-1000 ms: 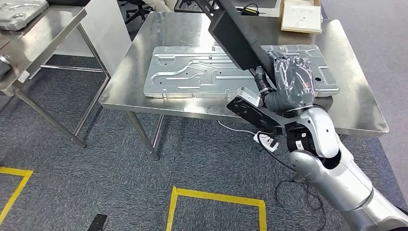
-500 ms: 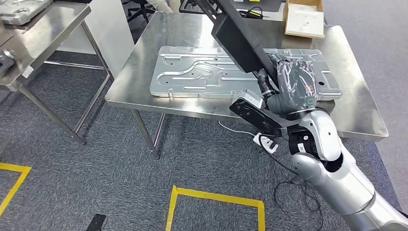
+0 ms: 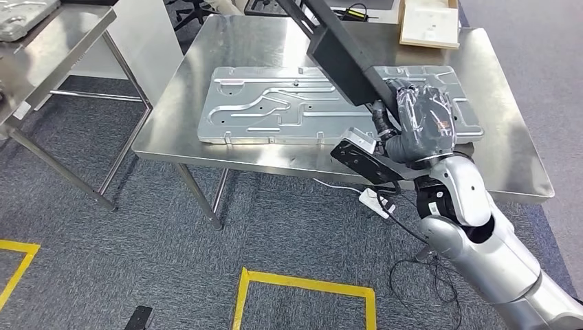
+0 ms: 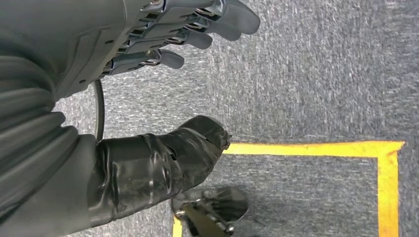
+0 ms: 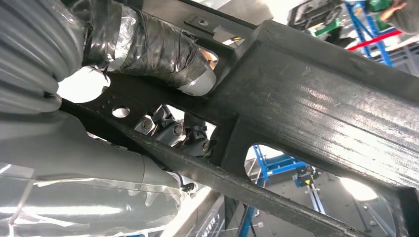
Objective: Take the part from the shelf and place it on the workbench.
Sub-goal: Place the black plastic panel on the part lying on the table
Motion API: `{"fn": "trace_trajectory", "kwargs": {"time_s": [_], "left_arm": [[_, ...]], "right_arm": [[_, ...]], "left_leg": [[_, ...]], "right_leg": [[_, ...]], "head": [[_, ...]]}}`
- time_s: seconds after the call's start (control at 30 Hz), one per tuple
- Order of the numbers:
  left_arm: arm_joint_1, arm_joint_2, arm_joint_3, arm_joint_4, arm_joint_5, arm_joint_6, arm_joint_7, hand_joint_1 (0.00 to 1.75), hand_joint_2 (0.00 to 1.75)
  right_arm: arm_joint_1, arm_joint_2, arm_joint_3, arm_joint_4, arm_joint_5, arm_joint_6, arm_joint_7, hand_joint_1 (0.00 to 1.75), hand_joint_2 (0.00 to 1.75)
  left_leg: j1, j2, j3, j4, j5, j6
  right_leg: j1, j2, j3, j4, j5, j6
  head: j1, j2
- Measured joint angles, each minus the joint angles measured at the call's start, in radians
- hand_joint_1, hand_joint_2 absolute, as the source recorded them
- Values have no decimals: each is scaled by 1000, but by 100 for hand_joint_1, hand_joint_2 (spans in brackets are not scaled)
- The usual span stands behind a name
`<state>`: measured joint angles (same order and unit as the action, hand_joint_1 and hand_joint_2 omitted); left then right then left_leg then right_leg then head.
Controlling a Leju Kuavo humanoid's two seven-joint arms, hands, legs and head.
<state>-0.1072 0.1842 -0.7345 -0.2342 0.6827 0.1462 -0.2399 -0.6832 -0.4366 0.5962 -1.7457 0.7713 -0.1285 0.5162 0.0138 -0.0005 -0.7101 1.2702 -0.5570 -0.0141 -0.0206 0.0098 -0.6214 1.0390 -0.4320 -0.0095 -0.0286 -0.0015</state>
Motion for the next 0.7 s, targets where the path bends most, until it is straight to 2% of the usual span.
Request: {"fn": "trace_trajectory", "kwargs": {"time_s": [0.07, 0.1, 0.13, 0.23, 0.3, 0.37, 0.43, 0.47, 0.5, 0.53, 0.6, 0.63, 0.7], "left_arm": [[0, 0, 0, 0, 0, -1, -3, 0, 175], [-1, 1, 0, 0, -1, -1, -4, 0, 175], [-1, 1, 0, 0, -1, -1, -4, 0, 175], [-2, 0, 0, 0, -1, -1, -4, 0, 175], [-1, 0, 0, 0, -1, 0, -4, 0, 175], [-2, 1, 0, 0, -1, 2, -4, 0, 175], [-2, 1, 0, 0, -1, 2, -4, 0, 175], [-2, 1, 0, 0, -1, 2, -4, 0, 175], [-1, 1, 0, 0, -1, 2, -4, 0, 175], [-1, 0, 0, 0, -1, 2, -4, 0, 175], [-2, -1, 0, 0, 0, 1, -4, 0, 175], [-2, -2, 0, 0, 0, 0, -4, 0, 175], [-2, -3, 0, 0, 0, 0, -3, 0, 175]], "right_arm": [[0, -5, -2, 4, 0, 3, 1, 175, 175], [-1, -7, -4, 5, 1, 3, 1, 175, 175], [-2, -9, -5, 5, 2, 3, 2, 175, 175], [-1, -19, -7, 6, 4, 7, 6, 175, 175], [1, -25, -10, 7, 8, 10, 7, 175, 175], [2, -32, -15, 7, 11, 12, 9, 175, 175], [4, -37, -19, 7, 13, 17, 13, 175, 175], [7, -40, -20, 7, 14, 20, 16, 175, 175], [11, -43, -20, 7, 15, 22, 17, 175, 175], [13, -46, -20, 7, 15, 24, 18, 175, 175], [13, -53, -21, 7, 16, 27, 19, 175, 175], [11, -56, -22, 7, 16, 28, 19, 175, 175], [10, -62, -24, 6, 17, 32, 20, 175, 175]], "left_leg": [[1, 0, 46, -130, 83, 3], [-2, -1, 70, -187, 108, 4], [-4, -1, 86, -223, 118, 7], [-8, -4, 92, -244, 112, 21], [-5, -4, 99, -250, 113, 33], [-4, -4, 105, -253, 112, 44], [-8, -4, 107, -252, 108, 52], [-11, -4, 107, -251, 106, 55], [-13, -5, 109, -249, 103, 57], [-15, -6, 112, -248, 99, 58], [-19, -7, 119, -246, 91, 57], [-21, -7, 121, -244, 87, 55], [-22, -7, 121, -244, 84, 49]], "right_leg": [[-1, 1, 12, 0, -8, 5], [0, 2, 16, 0, -11, 9], [1, 3, 16, -1, -12, 14], [3, 4, 15, -6, -11, 29], [2, 2, 10, 10, -26, 38], [2, -1, -34, 101, -73, 42], [4, -1, -108, 235, -121, 41], [5, -1, -134, 276, -125, 39], [6, -1, -143, 279, -110, 36], [9, -1, -131, 243, -78, 30], [17, -1, -72, 112, -7, 15], [21, -2, -44, 55, 12, 8], [27, -2, -20, 8, 13, 0]], "head": [[0, 0], [0, 0], [1, 0], [3, 0], [5, 0], [6, 0], [8, 0], [8, 0], [8, 0], [8, 0], [7, 0], [7, 0], [6, 0]]}}
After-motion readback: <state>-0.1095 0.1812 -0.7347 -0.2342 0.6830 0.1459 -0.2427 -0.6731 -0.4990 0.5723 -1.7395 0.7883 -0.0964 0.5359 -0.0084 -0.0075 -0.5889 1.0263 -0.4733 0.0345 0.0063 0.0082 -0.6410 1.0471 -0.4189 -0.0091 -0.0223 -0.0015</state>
